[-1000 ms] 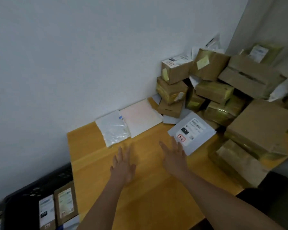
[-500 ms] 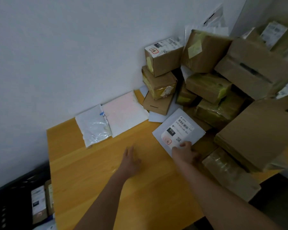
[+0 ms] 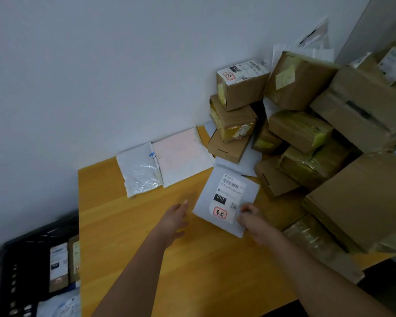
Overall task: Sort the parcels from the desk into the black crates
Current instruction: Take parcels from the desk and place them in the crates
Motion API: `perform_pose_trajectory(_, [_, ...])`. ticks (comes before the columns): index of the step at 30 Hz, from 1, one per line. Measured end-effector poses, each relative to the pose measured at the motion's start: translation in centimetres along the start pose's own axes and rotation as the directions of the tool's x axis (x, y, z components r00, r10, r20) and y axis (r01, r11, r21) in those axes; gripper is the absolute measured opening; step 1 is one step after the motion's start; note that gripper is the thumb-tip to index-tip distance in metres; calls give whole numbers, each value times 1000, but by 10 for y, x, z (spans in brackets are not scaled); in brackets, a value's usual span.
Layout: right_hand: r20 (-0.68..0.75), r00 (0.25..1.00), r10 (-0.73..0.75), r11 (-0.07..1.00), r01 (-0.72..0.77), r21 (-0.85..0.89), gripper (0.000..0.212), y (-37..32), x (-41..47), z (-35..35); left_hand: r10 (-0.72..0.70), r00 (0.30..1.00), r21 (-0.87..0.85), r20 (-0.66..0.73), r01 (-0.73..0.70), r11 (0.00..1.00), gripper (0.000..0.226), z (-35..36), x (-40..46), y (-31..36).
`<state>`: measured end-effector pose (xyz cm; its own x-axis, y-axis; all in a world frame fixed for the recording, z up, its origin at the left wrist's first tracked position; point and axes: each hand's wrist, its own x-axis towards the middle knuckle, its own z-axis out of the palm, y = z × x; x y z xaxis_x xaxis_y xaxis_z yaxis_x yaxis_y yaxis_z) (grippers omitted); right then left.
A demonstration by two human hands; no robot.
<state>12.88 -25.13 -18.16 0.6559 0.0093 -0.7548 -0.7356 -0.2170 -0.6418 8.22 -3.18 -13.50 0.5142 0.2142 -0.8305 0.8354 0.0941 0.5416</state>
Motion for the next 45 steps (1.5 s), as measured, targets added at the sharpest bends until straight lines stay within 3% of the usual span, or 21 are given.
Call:
perform_pose_trajectory(4, [216, 974, -72, 965, 123, -231, 30, -2, -6, 15, 45, 997, -84, 64, -39, 996, 37, -3, -8, -4])
perform_pose_trajectory(6, [271, 955, -117, 932, 200, -301, 32, -7, -7, 23, 101, 995, -156, 24, -96, 983, 31, -7, -10, -8])
perform_pose_trajectory(10, [229, 953, -197, 943, 247, -221, 33, -17, -6, 38, 148, 986, -316, -83, -167, 934, 23, -26, -18, -15])
perform_pose_trajectory(15, [227, 959, -167, 982, 183, -50, 30, -21, -19, 59, 159, 984, -429, -80, -178, 885, 37, -57, -28, -32])
perform_pose_trajectory(21, [254, 950, -181, 978, 200, -51, 30, -19, -45, 92, 177, 974, -513, -143, -226, 828, 28, -95, -45, -55])
perform_pose_trajectory(27, [277, 941, -195, 966, 234, -112, 28, -3, -75, 144, 158, 966, -499, -204, -242, 832, 18, -152, -60, -95])
perform_pose_trajectory(33, [350, 918, -187, 970, 228, -80, 22, 25, -126, 252, 100, 936, -487, -337, -264, 833, 15, -241, -83, -161])
perform_pose_trajectory(37, [459, 866, -197, 912, 333, -238, 26, 47, -160, 340, -7, 896, -457, -444, -219, 862, 18, -317, -92, -222])
perform_pose_trajectory(41, [596, 801, -54, 811, 384, -442, 36, 73, -187, 414, -103, 845, -388, -526, -130, 912, 9, -381, -98, -280])
perform_pose_trajectory(44, [622, 781, 53, 716, 404, -569, 9, 104, -193, 455, -174, 830, -409, -531, -71, 910, 10, -411, -93, -313])
perform_pose_trajectory(45, [610, 790, 66, 677, 413, -609, 11, 114, -194, 465, -191, 828, -405, -526, -47, 913, 14, -418, -87, -323])
